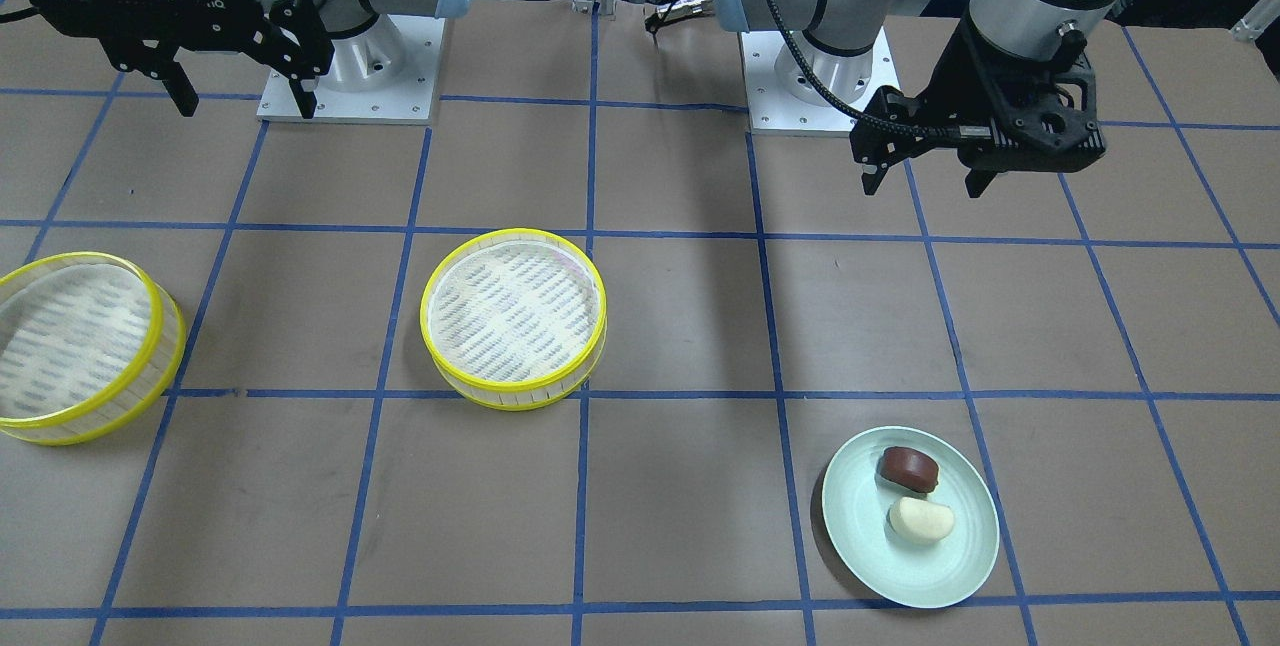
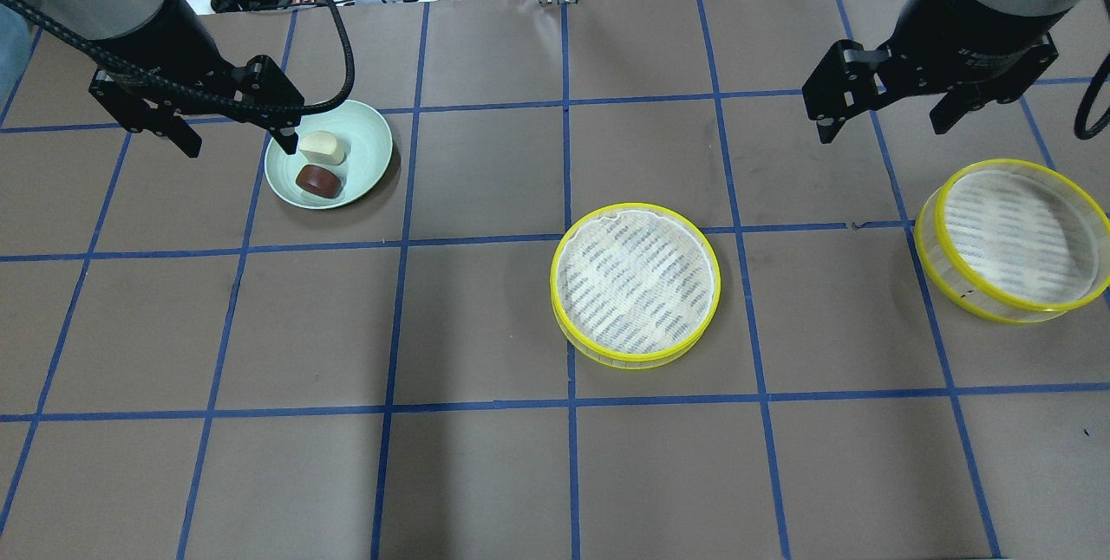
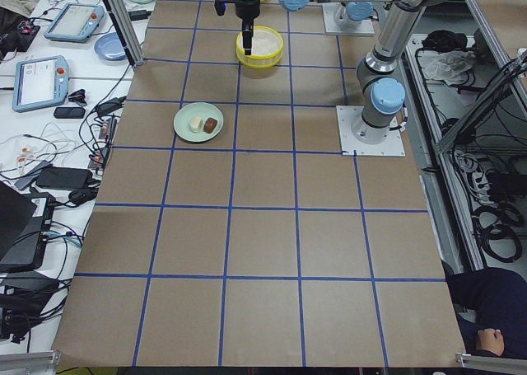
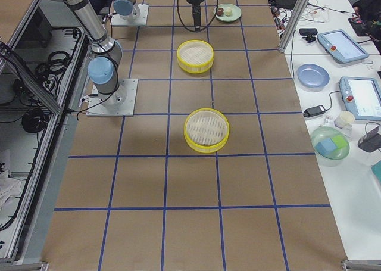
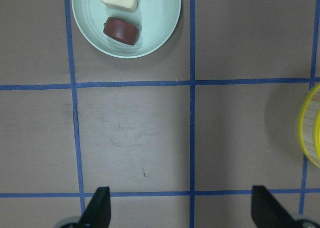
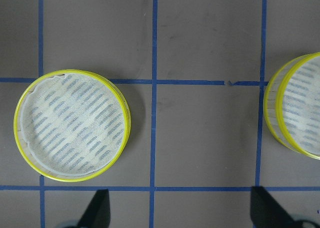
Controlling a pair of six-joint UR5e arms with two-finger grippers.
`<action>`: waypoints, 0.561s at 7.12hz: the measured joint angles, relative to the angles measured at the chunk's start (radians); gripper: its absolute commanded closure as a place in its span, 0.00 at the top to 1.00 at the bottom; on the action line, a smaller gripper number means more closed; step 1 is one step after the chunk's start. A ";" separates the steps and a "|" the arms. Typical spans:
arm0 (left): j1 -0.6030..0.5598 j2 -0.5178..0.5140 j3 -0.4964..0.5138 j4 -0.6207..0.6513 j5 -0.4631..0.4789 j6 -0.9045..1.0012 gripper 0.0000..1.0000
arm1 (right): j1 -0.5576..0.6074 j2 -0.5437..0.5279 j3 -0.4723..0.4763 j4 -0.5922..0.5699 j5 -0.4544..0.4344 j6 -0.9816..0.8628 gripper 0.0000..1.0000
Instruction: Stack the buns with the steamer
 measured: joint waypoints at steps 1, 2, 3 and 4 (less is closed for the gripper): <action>0.000 0.001 0.000 -0.001 0.000 0.000 1.00 | 0.000 0.002 0.000 0.002 0.002 -0.003 1.00; 0.000 0.003 0.000 -0.003 0.000 0.001 1.00 | 0.001 0.007 0.000 0.002 0.004 -0.009 1.00; 0.000 0.004 0.000 -0.004 0.000 0.001 1.00 | 0.001 0.009 0.000 0.002 0.004 -0.012 1.00; 0.000 0.006 0.000 -0.005 0.001 0.001 1.00 | 0.001 0.009 0.000 0.002 0.004 -0.011 1.00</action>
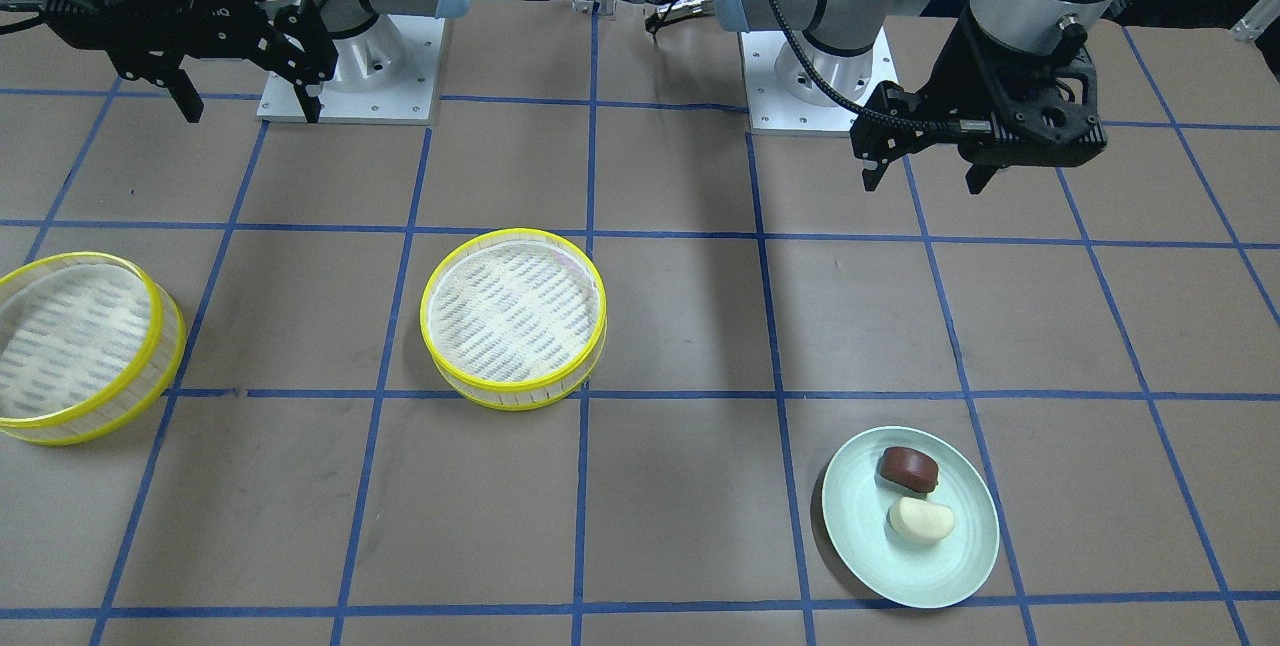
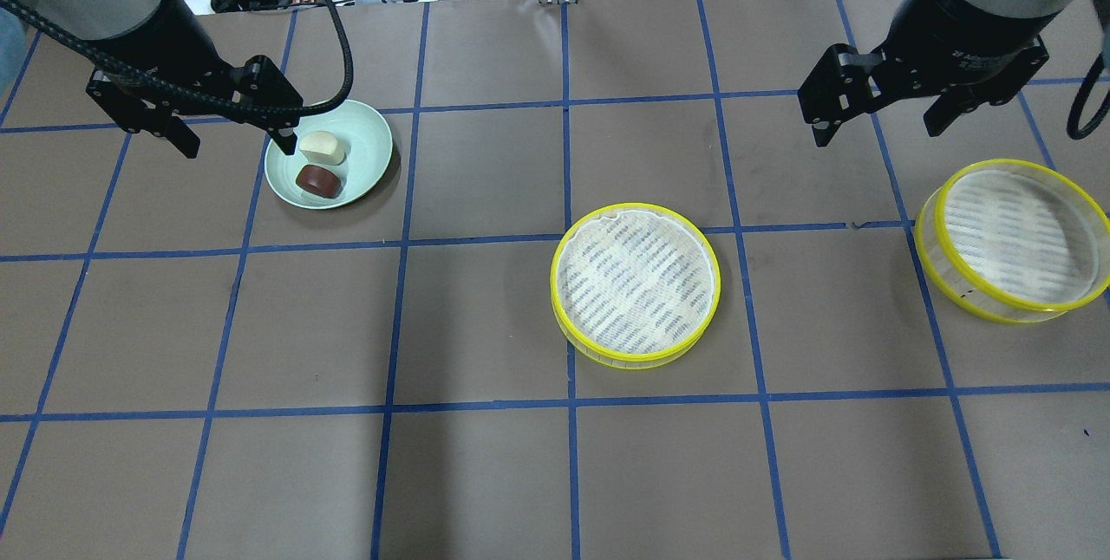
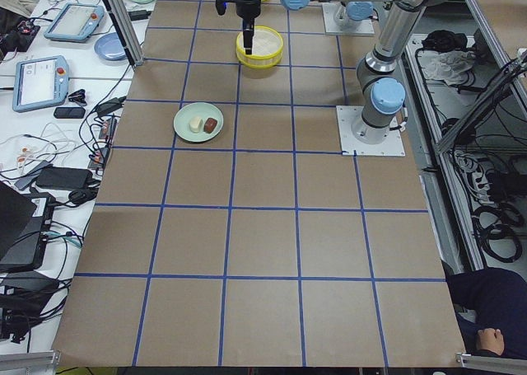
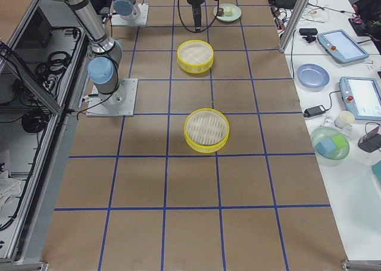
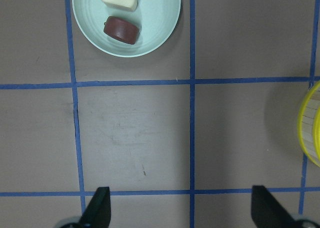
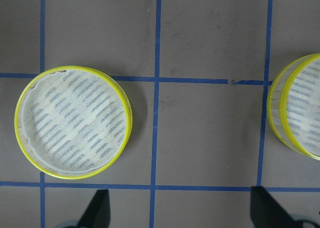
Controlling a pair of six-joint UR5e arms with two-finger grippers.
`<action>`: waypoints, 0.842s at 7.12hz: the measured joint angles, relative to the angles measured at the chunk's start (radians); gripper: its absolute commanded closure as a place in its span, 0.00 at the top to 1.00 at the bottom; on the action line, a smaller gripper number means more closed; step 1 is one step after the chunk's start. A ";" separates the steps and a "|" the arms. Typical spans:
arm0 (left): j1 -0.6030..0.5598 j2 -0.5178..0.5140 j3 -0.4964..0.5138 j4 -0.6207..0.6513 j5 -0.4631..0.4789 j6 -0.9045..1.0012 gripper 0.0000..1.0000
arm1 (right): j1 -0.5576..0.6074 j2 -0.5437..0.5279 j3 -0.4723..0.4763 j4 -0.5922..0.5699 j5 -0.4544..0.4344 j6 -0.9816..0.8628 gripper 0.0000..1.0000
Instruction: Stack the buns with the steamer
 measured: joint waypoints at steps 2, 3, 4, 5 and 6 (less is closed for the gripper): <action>0.006 0.002 0.001 0.000 0.003 0.000 1.00 | 0.000 0.000 0.000 0.000 -0.004 0.006 1.00; 0.008 0.004 0.002 -0.005 0.003 0.000 1.00 | 0.000 0.000 0.000 0.001 -0.007 0.007 1.00; 0.010 0.006 0.002 -0.011 0.003 0.000 1.00 | -0.001 0.001 0.000 0.003 -0.009 0.008 1.00; 0.012 0.006 0.002 -0.014 0.002 0.002 1.00 | -0.001 0.000 -0.002 0.011 -0.012 0.007 1.00; 0.016 0.000 0.001 -0.011 -0.001 0.023 1.00 | -0.002 0.001 -0.004 0.022 -0.012 0.004 1.00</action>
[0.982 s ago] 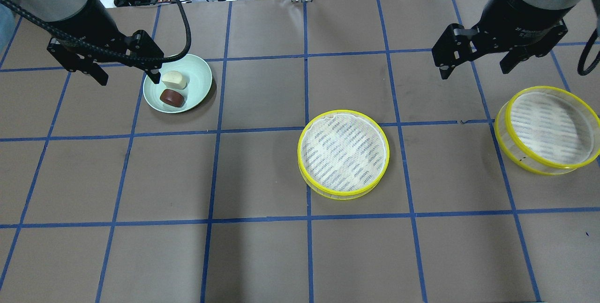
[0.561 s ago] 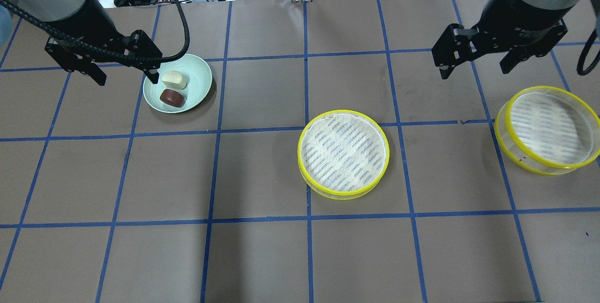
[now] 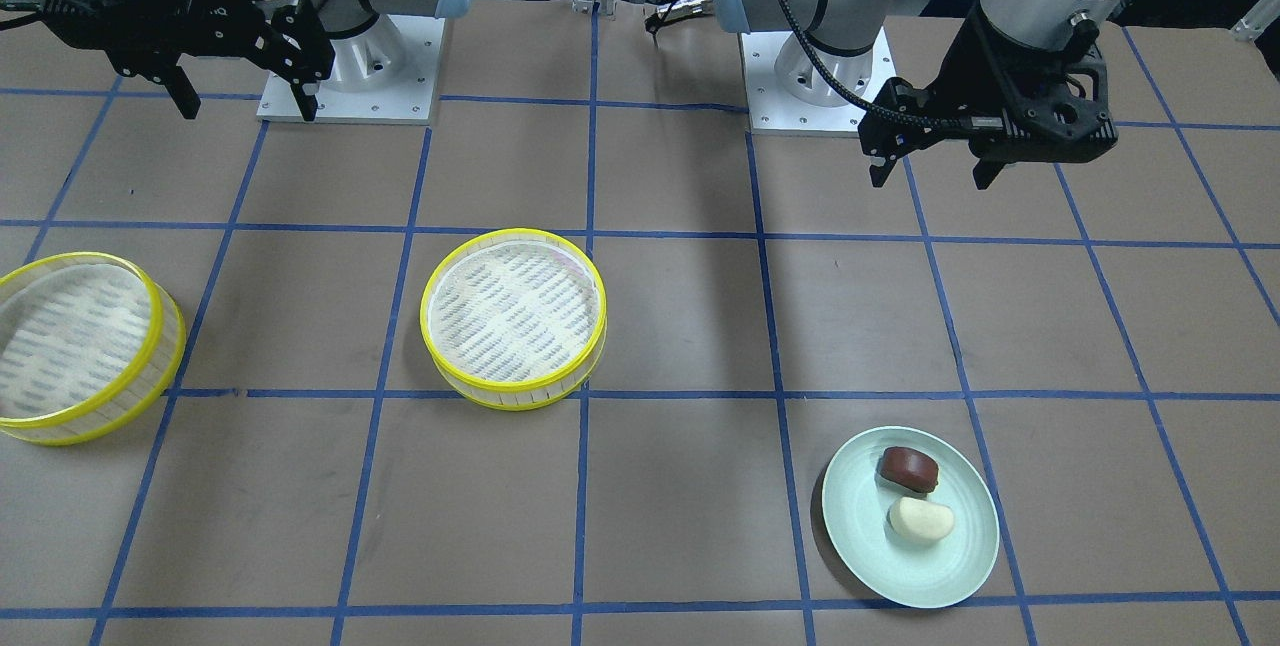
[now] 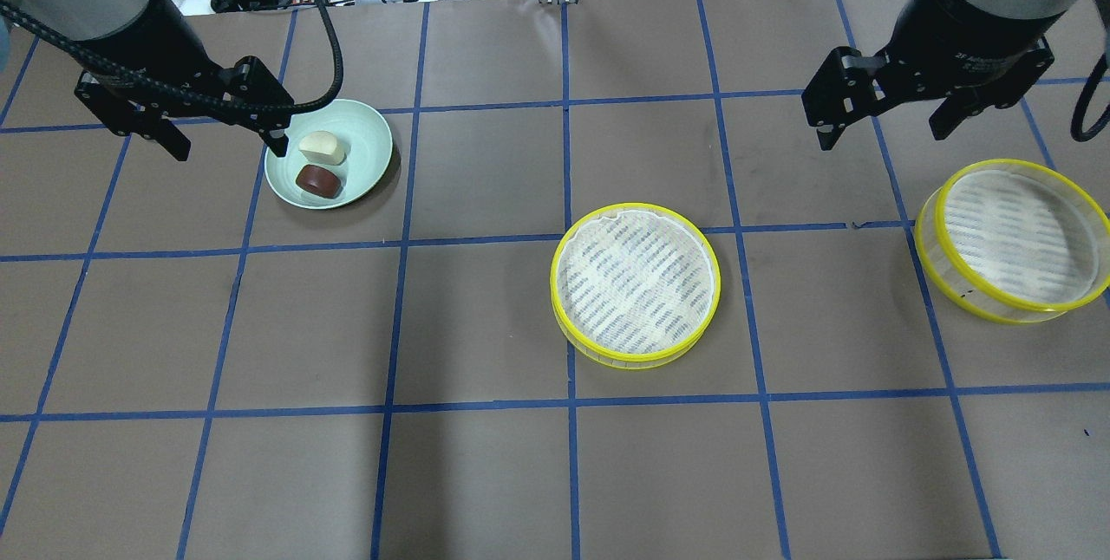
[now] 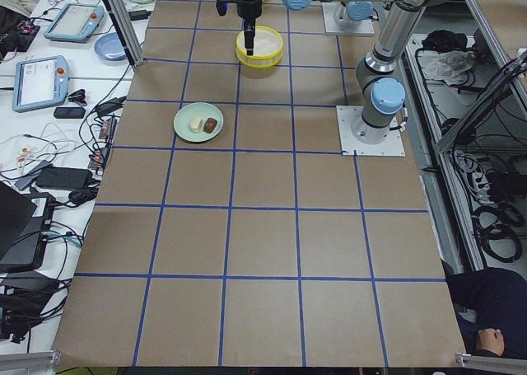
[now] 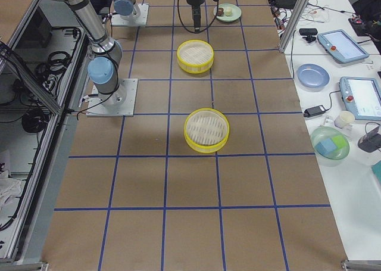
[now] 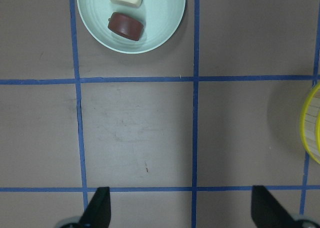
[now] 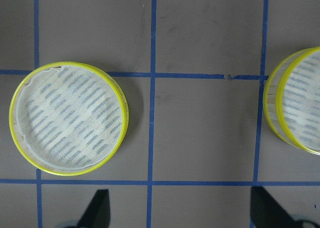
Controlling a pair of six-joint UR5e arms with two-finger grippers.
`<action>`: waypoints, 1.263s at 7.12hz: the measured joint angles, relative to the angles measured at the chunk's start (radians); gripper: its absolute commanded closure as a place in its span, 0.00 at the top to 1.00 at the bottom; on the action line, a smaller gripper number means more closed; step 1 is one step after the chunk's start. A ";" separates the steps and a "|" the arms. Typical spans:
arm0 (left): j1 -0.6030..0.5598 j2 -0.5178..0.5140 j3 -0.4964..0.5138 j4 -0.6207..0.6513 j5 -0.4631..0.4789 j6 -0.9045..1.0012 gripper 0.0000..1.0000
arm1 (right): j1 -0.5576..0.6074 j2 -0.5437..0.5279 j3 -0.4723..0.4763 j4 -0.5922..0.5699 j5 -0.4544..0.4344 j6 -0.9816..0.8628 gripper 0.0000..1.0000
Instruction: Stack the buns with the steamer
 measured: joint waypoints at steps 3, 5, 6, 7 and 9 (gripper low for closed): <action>0.008 -0.030 -0.001 0.026 -0.001 0.115 1.00 | -0.002 0.001 -0.007 0.002 0.012 0.005 1.00; 0.012 -0.050 -0.001 0.051 -0.003 0.127 1.00 | -0.004 0.007 -0.005 -0.006 0.012 0.000 1.00; 0.016 -0.057 0.000 0.063 -0.004 0.130 1.00 | -0.006 0.017 -0.002 -0.008 0.011 -0.004 1.00; 0.020 -0.062 0.001 0.069 -0.004 0.131 1.00 | -0.007 0.027 0.000 -0.011 0.011 -0.003 0.99; 0.027 -0.073 0.001 0.086 -0.003 0.132 1.00 | -0.007 0.042 -0.002 -0.037 0.013 0.005 0.97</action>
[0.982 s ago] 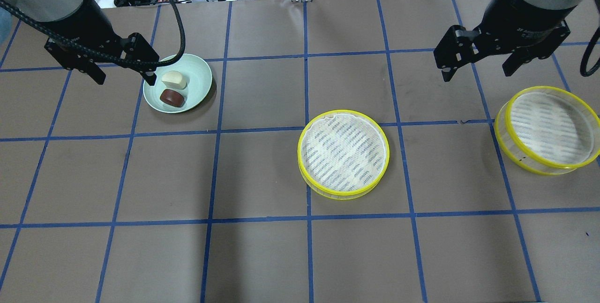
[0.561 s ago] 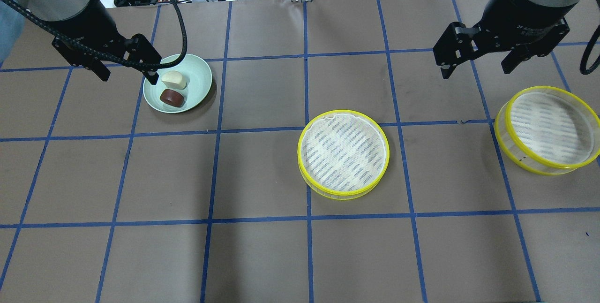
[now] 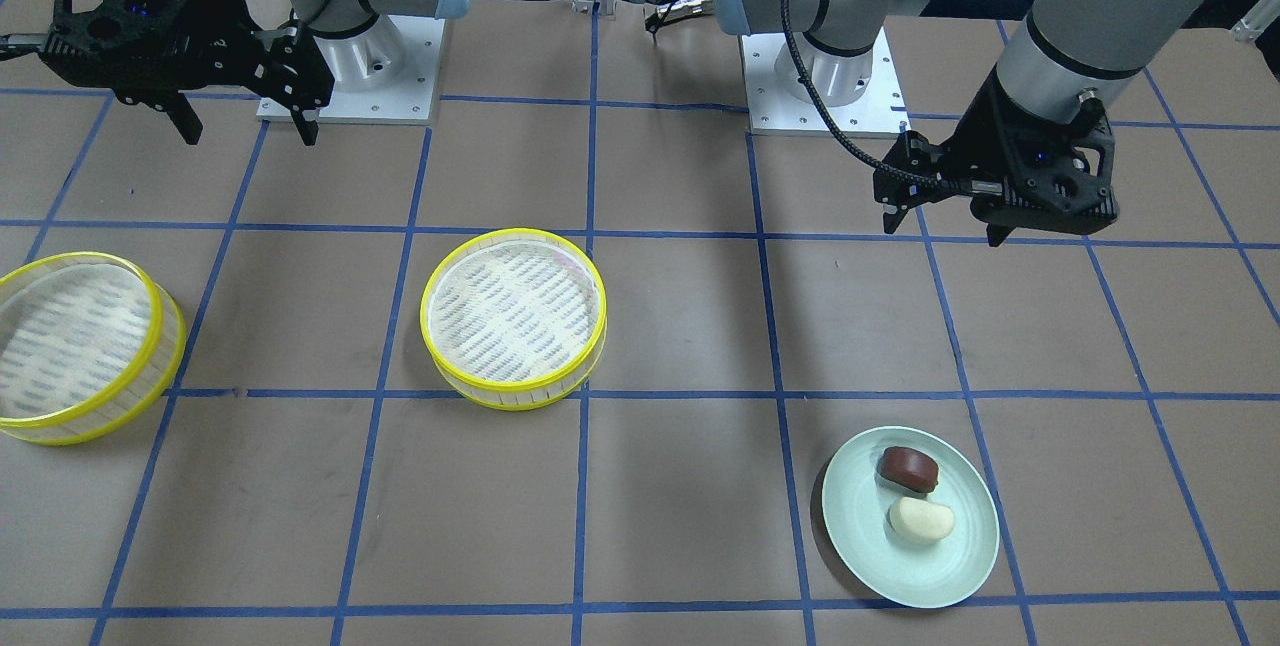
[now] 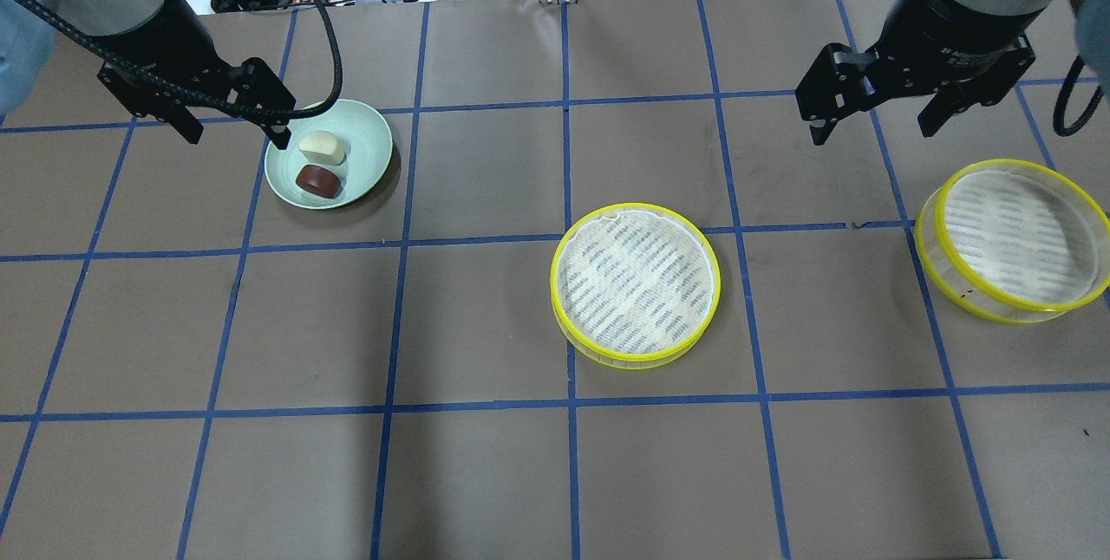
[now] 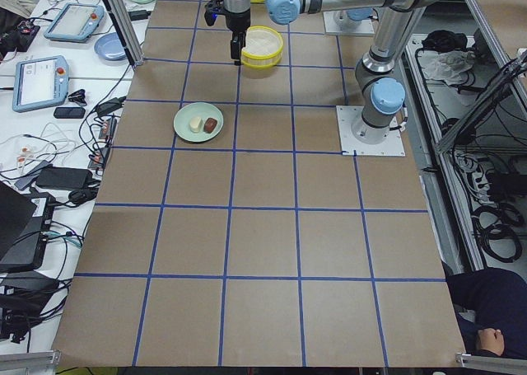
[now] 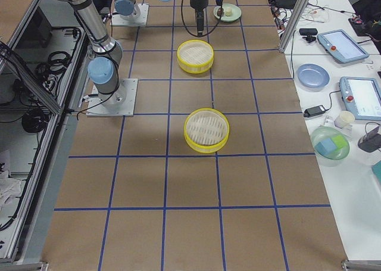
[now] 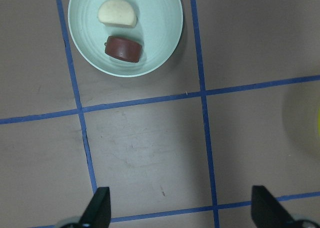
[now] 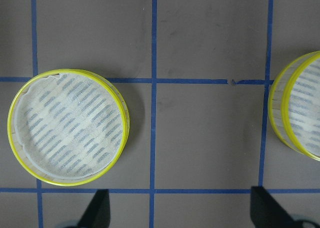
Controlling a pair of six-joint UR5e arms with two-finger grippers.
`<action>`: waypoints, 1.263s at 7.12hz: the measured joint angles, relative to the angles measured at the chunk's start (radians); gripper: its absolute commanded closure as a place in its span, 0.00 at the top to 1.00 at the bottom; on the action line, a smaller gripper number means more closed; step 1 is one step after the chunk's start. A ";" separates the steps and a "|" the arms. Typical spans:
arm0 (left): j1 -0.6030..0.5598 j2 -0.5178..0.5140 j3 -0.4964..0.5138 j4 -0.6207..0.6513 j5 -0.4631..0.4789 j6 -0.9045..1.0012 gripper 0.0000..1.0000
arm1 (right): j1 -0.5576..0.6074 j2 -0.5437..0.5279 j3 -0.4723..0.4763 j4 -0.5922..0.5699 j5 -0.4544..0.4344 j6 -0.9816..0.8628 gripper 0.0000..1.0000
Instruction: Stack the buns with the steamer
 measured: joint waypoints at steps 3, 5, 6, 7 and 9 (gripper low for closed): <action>0.030 -0.087 -0.001 0.135 0.002 0.016 1.00 | 0.000 0.014 -0.006 -0.019 0.001 0.004 0.98; 0.059 -0.196 -0.001 0.299 0.001 0.067 1.00 | 0.000 0.010 -0.006 -0.018 -0.005 0.004 0.98; 0.066 -0.255 -0.002 0.389 -0.001 0.080 1.00 | 0.000 0.009 -0.006 -0.018 -0.007 0.004 0.99; 0.070 -0.311 -0.001 0.471 -0.003 0.085 1.00 | 0.000 0.009 -0.007 -0.018 -0.006 0.004 0.99; 0.073 -0.418 0.000 0.627 -0.012 0.086 1.00 | 0.000 0.011 -0.007 -0.017 -0.006 0.003 0.99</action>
